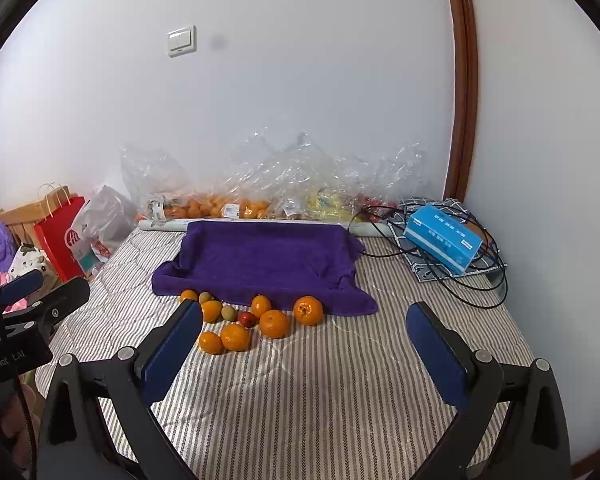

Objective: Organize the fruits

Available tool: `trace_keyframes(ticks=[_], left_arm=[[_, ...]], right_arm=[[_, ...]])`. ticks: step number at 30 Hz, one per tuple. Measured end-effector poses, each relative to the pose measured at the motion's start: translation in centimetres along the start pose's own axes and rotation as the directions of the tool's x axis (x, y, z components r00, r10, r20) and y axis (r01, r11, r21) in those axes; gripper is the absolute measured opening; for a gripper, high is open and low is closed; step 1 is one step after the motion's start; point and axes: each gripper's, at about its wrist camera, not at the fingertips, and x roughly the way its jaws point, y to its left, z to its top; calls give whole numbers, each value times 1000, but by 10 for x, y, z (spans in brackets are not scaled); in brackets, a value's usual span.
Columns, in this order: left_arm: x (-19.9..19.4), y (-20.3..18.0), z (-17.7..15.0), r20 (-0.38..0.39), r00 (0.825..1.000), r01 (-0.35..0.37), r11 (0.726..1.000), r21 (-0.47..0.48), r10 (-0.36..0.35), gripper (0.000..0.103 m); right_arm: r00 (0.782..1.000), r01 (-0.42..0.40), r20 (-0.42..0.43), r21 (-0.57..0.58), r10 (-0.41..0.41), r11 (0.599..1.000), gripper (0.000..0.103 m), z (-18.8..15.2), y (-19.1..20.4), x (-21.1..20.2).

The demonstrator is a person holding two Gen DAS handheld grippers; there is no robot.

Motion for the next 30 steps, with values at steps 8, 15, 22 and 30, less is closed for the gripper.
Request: trace_keyframes(ticks=[8, 15, 22, 30], left_arm=[[0, 0, -1, 1, 1000, 0, 1000, 0, 0, 103], [-1, 0, -2, 3, 1000, 2, 1000, 1, -2, 103], [-2, -1, -1, 4, 1000, 4, 1000, 1, -4, 103], [-2, -2, -1, 5, 1000, 4, 1000, 2, -4, 103]], right_arm=[[1000, -3, 4, -1, 3, 1000, 101, -3, 1, 0], [1000, -8, 9, -5, 8, 1000, 101, -6, 2, -2], [1000, -9, 9, -5, 9, 1000, 101, -5, 2, -2], [1000, -10, 11, -7, 10, 1000, 101, -6, 3, -2]])
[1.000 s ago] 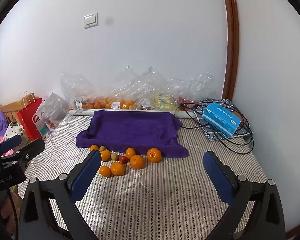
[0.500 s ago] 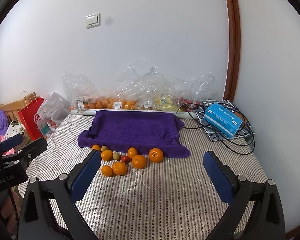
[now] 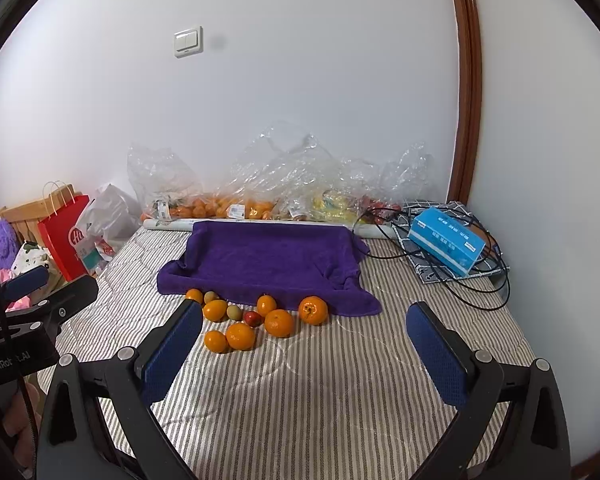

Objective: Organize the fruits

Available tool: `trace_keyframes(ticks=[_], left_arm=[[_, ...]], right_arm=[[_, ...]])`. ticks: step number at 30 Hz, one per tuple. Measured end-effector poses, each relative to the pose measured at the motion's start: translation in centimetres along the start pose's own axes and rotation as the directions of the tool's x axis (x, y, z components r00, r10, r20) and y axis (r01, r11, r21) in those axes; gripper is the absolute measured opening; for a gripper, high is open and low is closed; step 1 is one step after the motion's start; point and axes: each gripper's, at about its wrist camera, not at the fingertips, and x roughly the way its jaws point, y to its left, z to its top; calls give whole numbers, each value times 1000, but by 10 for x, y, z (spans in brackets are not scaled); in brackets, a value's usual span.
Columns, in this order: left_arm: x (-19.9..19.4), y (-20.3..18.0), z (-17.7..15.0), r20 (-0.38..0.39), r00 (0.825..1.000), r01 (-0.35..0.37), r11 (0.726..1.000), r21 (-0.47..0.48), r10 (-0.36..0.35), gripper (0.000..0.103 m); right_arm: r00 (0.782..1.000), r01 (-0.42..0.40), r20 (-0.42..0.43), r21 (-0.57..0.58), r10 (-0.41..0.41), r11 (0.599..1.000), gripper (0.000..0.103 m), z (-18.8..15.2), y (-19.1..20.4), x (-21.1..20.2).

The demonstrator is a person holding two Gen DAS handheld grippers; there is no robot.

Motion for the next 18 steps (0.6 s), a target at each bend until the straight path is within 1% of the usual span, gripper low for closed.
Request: trace_keyframes(ticks=[18], left_arm=[[0, -1, -1, 3, 1000, -2, 1000, -1, 2, 103]], right_arm=[[1000, -5, 9, 2, 5, 1000, 101, 0, 0, -5]])
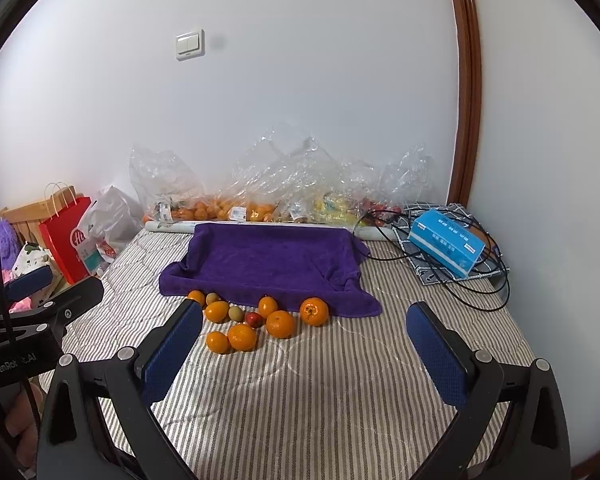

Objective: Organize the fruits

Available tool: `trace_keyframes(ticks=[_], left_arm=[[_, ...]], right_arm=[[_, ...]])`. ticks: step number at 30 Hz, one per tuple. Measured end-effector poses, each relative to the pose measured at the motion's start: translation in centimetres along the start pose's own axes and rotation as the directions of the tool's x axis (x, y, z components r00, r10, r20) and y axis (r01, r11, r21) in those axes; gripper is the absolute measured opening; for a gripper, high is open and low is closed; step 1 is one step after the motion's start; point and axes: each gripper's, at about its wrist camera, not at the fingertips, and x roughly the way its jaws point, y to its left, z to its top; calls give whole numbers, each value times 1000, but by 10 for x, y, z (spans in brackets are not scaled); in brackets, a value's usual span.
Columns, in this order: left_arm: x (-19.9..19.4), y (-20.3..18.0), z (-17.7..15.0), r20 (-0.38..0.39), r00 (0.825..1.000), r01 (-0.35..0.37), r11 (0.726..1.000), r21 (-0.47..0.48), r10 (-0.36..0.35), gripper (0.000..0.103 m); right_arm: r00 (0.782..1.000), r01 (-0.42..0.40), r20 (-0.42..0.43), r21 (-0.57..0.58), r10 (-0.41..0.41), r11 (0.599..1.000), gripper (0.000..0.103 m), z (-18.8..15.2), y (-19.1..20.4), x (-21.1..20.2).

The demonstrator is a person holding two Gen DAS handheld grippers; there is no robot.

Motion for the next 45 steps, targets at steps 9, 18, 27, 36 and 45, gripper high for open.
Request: trace_keyframes(ticks=[9, 18, 27, 36, 45], left_arm=[[0, -1, 0, 1, 1000, 1, 1000, 1, -1, 103], [-1, -1, -1, 2, 1000, 1, 1000, 2, -1, 103], [-1, -1, -2, 3, 1000, 1, 1000, 4, -1, 103], [15, 5, 2, -25, 1000, 6, 1000, 2, -6, 103], [62, 21, -9, -107, 994, 0, 1000, -1, 0, 103]], right_arm=[[1000, -2, 3, -1, 2, 1000, 101, -1, 1, -1], [1000, -2, 4, -1, 2, 1000, 101, -2, 1, -1], [1000, -5, 11, -7, 6, 1000, 101, -2, 5, -2], [1000, -11, 5, -3, 11, 1000, 101, -4, 6, 17], [998, -15, -62, 12, 16, 1000, 101, -14, 6, 65]])
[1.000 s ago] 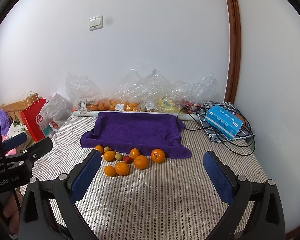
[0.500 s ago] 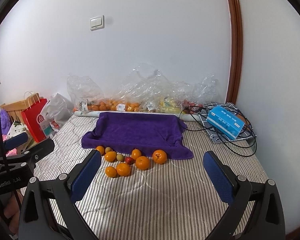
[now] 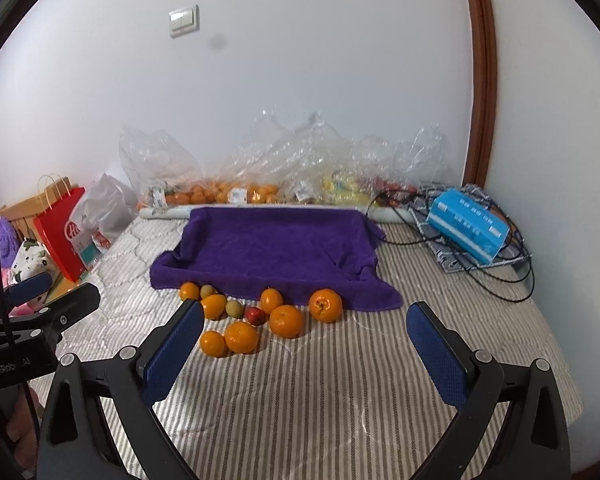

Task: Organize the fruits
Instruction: 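Move the right tool to the large orange and close on it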

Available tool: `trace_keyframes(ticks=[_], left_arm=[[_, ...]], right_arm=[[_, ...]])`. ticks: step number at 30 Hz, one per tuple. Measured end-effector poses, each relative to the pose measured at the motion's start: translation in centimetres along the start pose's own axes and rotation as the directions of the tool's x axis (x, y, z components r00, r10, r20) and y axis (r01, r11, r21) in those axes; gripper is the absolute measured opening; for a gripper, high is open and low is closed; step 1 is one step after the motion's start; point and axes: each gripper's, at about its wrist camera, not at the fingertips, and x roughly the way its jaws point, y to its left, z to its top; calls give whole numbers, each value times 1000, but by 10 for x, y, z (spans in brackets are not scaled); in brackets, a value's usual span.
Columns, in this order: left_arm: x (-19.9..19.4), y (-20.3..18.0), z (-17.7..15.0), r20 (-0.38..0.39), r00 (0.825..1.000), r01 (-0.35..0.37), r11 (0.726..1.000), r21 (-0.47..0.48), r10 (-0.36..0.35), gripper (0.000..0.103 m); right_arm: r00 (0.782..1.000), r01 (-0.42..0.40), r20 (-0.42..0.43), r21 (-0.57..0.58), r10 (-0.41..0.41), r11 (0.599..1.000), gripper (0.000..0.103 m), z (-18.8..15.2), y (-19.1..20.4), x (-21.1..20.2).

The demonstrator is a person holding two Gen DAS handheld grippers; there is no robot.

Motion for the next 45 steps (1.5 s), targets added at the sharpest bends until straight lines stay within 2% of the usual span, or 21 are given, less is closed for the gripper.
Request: trace_keyframes(ticks=[5, 10, 13, 14, 16, 19, 22, 29, 35, 39, 45], left_arm=[[34, 13, -5, -60, 998, 1, 1000, -17, -2, 103], [66, 25, -8, -116, 993, -10, 999, -35, 6, 99], [85, 35, -11, -150, 989, -3, 998, -58, -6, 98], [91, 38, -12, -158, 987, -4, 998, -62, -6, 95], [100, 43, -15, -169, 986, -12, 998, -66, 1, 93], [113, 50, -19, -177, 984, -15, 996, -82, 0, 93], [122, 56, -21, -185, 983, -15, 995, -95, -3, 93], [137, 55, -22, -171, 985, -42, 997, -58, 31, 93], [148, 59, -21, -199, 980, -10, 999, -51, 0, 93], [153, 67, -21, -213, 976, 19, 995, -98, -40, 93], [155, 66, -24, -211, 976, 37, 997, -67, -51, 93]], right_arm=[[998, -11, -60, 3, 12, 1000, 95, -7, -1, 34], [995, 9, -100, -22, -11, 1000, 93, -13, -1, 65], [993, -11, -121, 7, 12, 1000, 90, -13, -8, 80], [991, -18, -130, 21, 20, 1000, 88, -13, -11, 84], [988, -31, -146, 59, 39, 998, 82, -13, -18, 94], [983, -41, -177, 88, 56, 995, 82, -16, -28, 111], [982, -10, -185, 76, 24, 997, 82, -19, -32, 122], [978, -7, -207, 78, 23, 997, 82, -23, -44, 142], [981, -12, -195, 79, 27, 997, 82, -24, -47, 151], [982, -17, -188, 83, 32, 996, 80, -21, -48, 156], [981, -27, -191, 64, 39, 998, 75, -20, -42, 164]])
